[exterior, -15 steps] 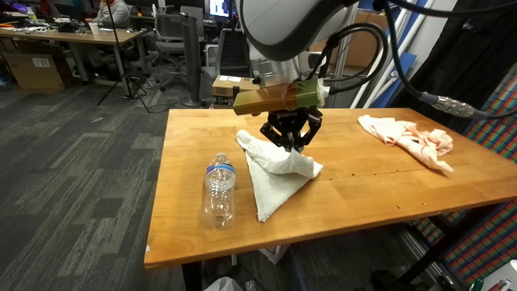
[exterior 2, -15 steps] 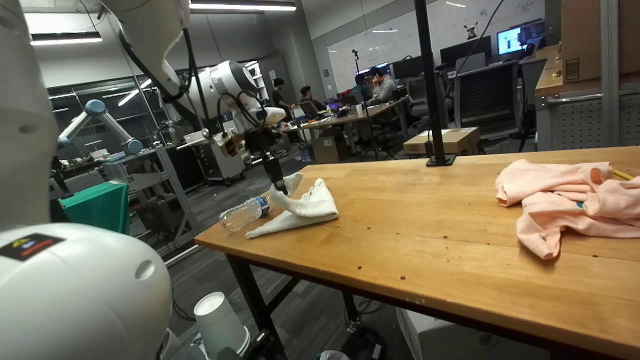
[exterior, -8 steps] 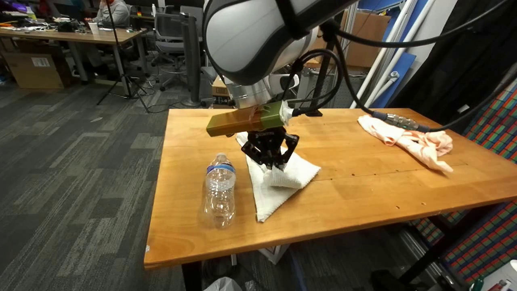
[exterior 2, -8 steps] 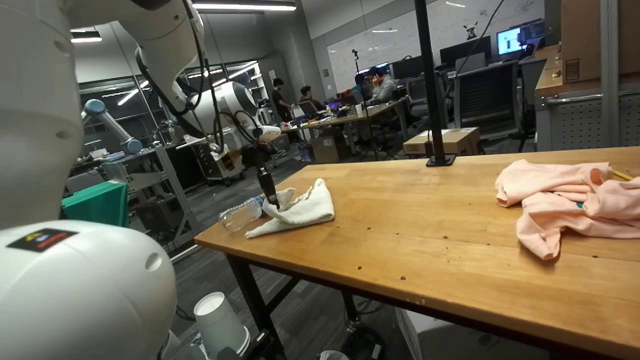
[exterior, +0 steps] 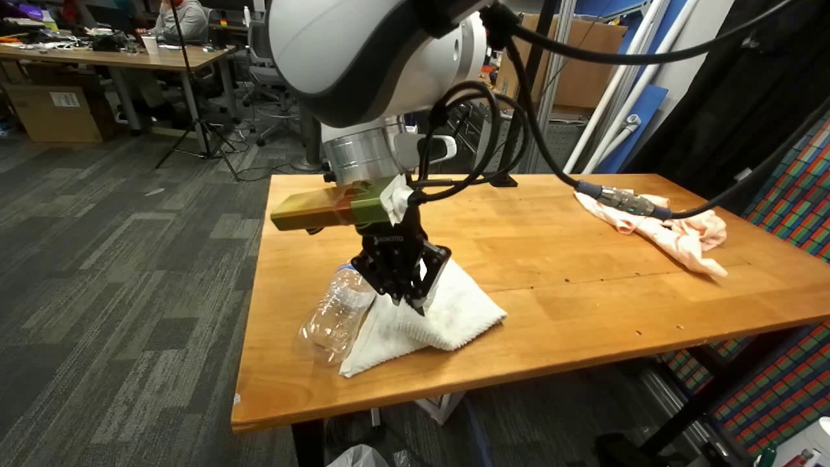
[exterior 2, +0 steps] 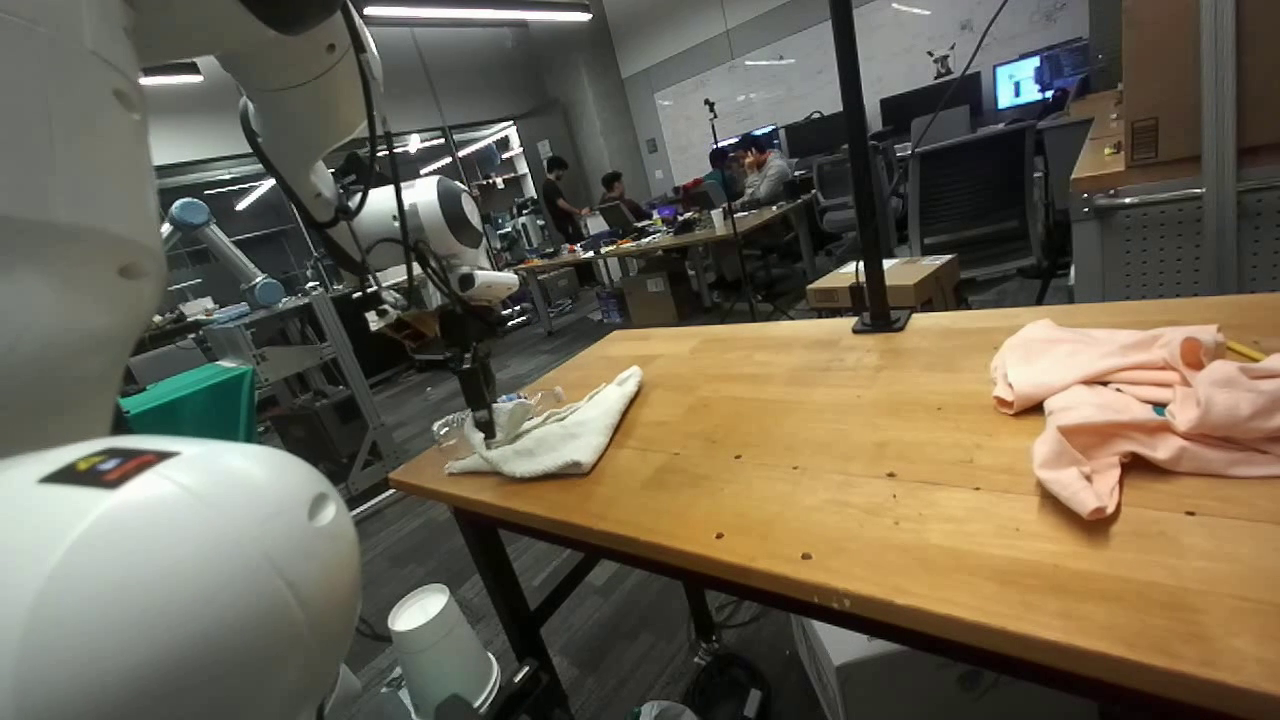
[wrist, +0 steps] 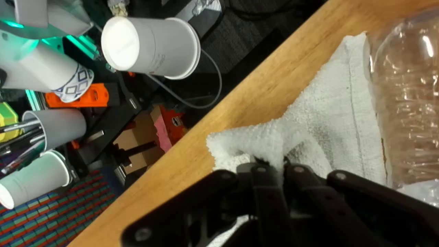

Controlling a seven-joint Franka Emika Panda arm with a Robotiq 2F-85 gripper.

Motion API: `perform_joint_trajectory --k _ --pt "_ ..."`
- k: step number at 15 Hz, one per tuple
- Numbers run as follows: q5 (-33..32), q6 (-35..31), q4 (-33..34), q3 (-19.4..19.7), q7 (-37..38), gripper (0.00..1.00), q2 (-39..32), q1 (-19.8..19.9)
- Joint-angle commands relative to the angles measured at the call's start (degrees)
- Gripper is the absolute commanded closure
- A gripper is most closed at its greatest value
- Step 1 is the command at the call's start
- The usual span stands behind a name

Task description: Fold the white towel into a triangle twice.

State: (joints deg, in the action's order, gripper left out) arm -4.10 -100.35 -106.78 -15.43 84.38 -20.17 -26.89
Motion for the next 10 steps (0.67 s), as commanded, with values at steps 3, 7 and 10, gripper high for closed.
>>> perform_joint_trajectory --k 3,7,10 --pt "2.18 0.28 -0.58 -1.19 4.33 0.58 1.13 -1.88" --pt "2.08 -0.28 -2.16 -1.37 4.90 0.28 1.89 -1.95" --pt "1.79 -0.78 -3.53 -1.31 4.77 0.04 2.63 -1.76"
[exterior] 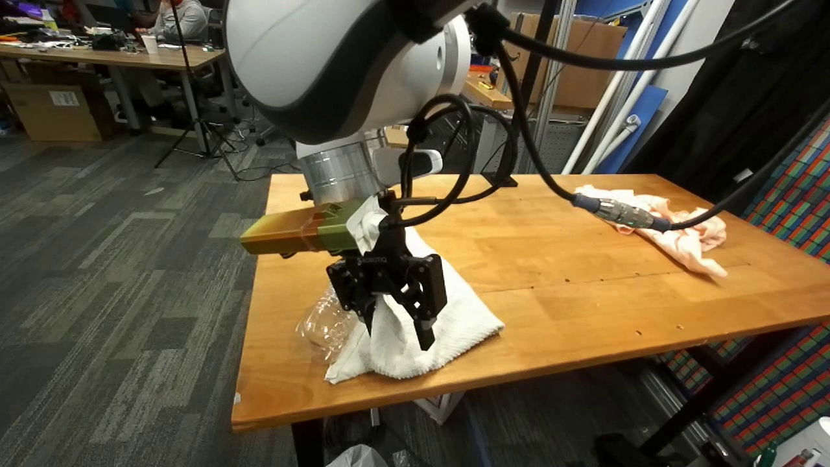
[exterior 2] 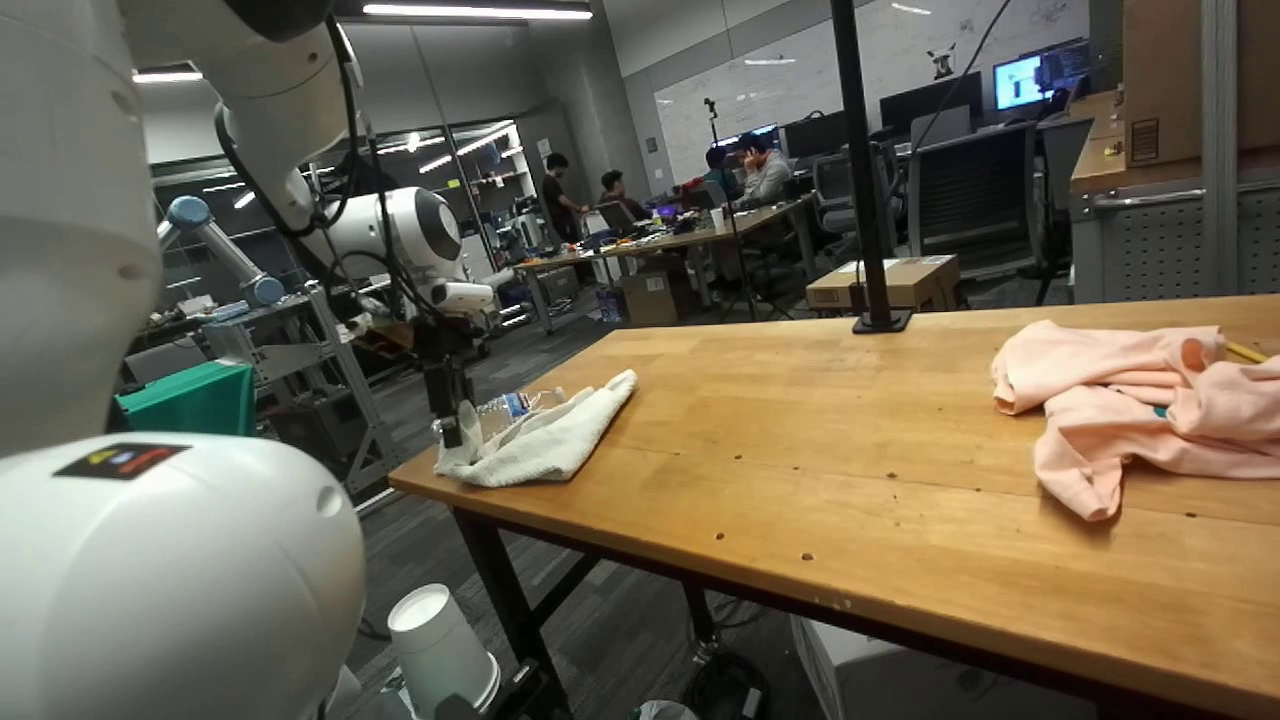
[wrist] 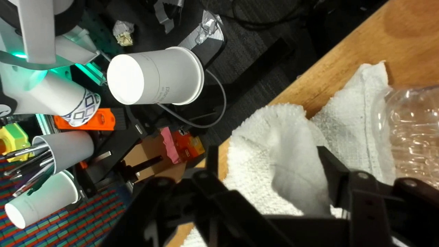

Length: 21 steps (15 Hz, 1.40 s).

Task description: Fold the white towel into a triangle twice.

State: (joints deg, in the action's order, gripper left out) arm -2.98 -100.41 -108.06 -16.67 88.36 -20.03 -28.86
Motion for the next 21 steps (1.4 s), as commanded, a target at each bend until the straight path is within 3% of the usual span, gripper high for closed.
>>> perform_joint_trajectory --k 1,7,12,18,21 --pt "0.48 -0.98 -2.77 -0.03 0.67 0.00 2.80 0.28" --pt "0.47 -1.93 -7.19 0.60 -0.81 0.00 7.68 2.46" --pt "-2.27 -3.39 -11.03 2.22 -3.90 0.00 15.52 6.93" --pt "-10.69 -12.77 -17.13 5.20 -7.92 0.00 28.00 13.89" --pt "-10.38 -17.82 -20.68 7.38 -8.04 0.00 34.29 18.19"
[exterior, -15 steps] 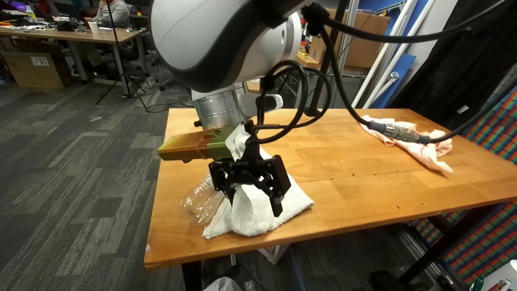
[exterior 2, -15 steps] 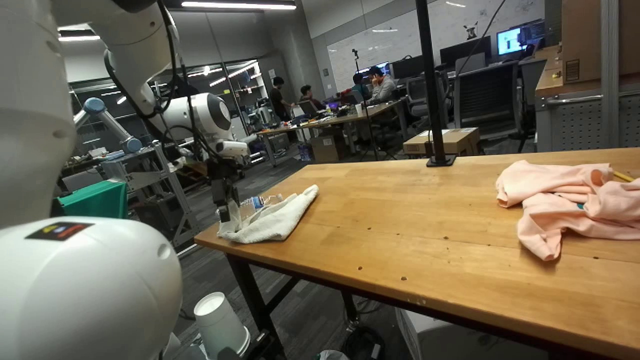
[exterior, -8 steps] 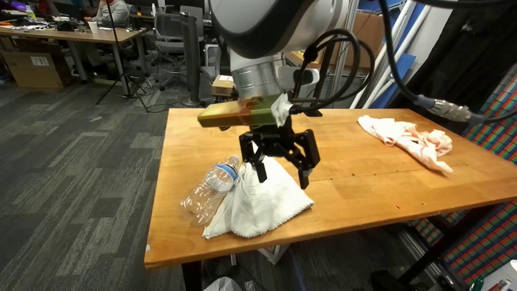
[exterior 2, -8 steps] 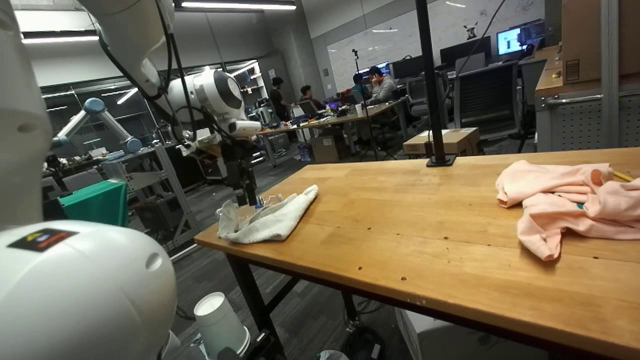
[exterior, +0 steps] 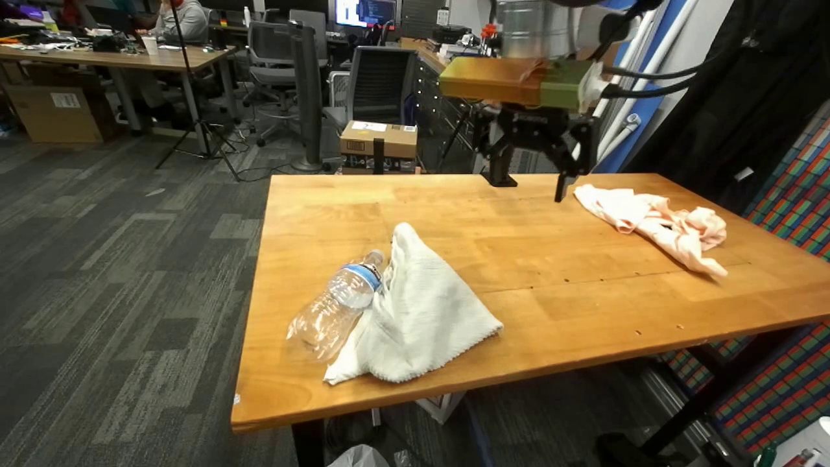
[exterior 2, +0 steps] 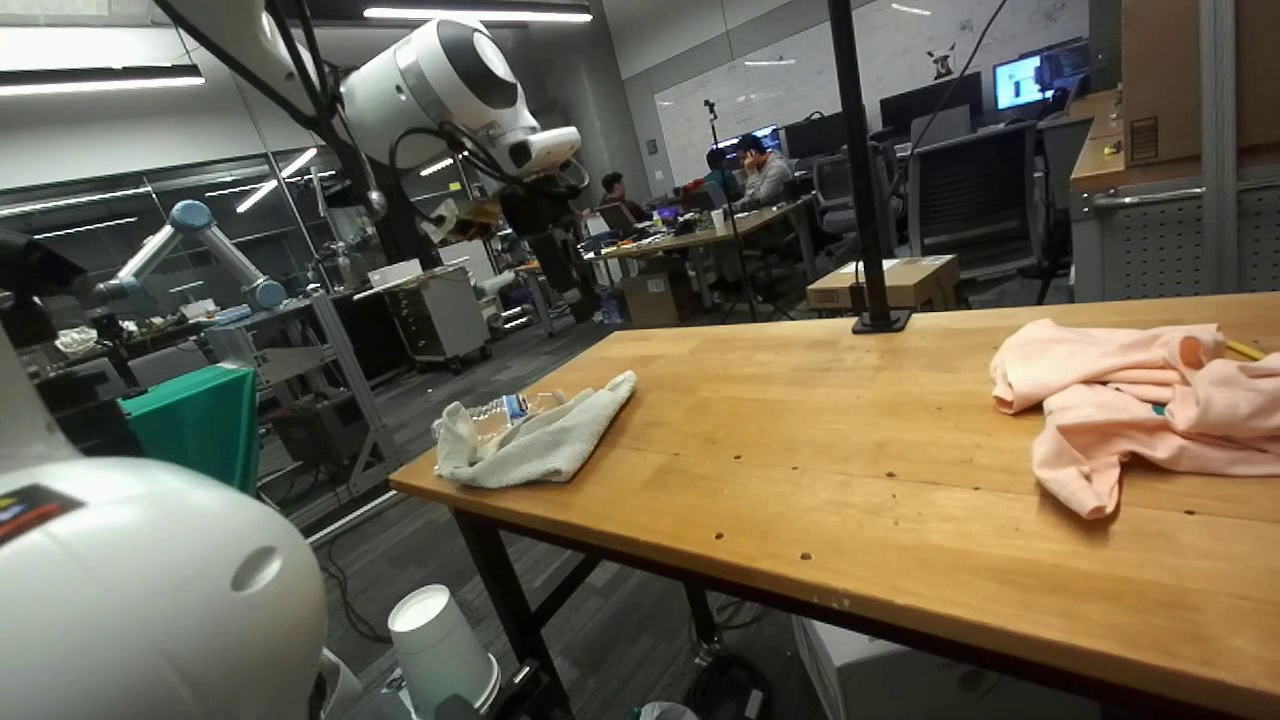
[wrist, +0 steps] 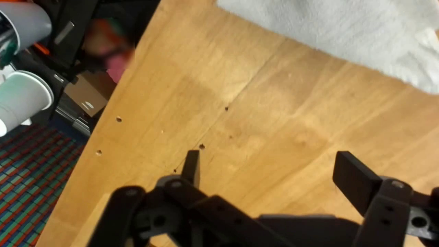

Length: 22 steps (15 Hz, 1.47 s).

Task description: Fold the white towel into a triangle twice.

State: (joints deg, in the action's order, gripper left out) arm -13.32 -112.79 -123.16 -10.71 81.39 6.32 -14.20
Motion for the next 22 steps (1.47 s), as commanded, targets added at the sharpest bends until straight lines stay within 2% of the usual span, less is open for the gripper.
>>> perform_joint_trajectory --k 1,4,7,8,11,22 --pt "1.84 -7.03 -6.86 2.48 -1.14 0.00 9.97 5.03" --pt "6.43 -9.38 -8.82 5.36 -3.12 0.00 14.04 8.82" --pt "13.47 -5.52 -8.86 8.53 -10.62 0.00 16.73 11.01" --pt "10.65 -6.38 -7.27 5.83 -7.40 0.00 13.53 11.93" --pt "12.80 -5.53 -7.92 7.07 -10.22 0.00 15.19 13.00" --pt "12.90 -5.52 -8.33 6.83 -10.23 0.00 15.26 12.89"
